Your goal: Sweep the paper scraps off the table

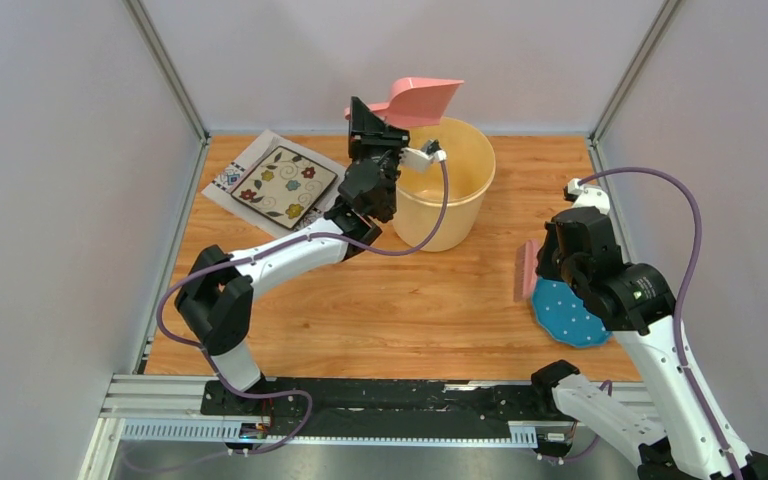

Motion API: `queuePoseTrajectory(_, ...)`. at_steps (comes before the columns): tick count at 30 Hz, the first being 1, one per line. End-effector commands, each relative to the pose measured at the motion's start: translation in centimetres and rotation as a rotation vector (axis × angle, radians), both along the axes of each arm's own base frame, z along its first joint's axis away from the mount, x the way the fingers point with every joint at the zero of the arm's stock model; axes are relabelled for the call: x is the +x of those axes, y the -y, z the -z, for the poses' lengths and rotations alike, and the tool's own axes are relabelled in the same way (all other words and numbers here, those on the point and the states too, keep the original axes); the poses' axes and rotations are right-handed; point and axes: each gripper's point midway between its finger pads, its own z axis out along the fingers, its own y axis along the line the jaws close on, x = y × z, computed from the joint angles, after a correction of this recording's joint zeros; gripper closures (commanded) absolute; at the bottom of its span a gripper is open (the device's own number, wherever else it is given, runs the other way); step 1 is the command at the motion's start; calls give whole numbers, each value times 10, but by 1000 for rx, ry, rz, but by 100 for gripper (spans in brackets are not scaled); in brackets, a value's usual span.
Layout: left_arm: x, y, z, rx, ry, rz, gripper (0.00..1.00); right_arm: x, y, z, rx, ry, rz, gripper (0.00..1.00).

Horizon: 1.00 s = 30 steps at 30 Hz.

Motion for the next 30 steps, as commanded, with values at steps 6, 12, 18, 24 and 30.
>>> queuePoseTrajectory(6,-28,-27,-50,-38,123,-38,100,5,-4,-17,26,66,-19,100)
queuePoseTrajectory(12,-30,-37,15,-395,-364,65,100,2,-1,-17,15,68,-24,100)
queuePoseTrajectory(18,-66,-68,83,-586,-683,62,100,2,-2,-18,11,66,-34,100)
queuePoseTrajectory(24,-103,-111,159,-918,-1091,18,100,3,-6,-21,21,70,-53,100)
queuePoseTrajectory(30,-164,-154,248,-1008,-1369,-111,100,2,-9,-22,25,74,-75,100)
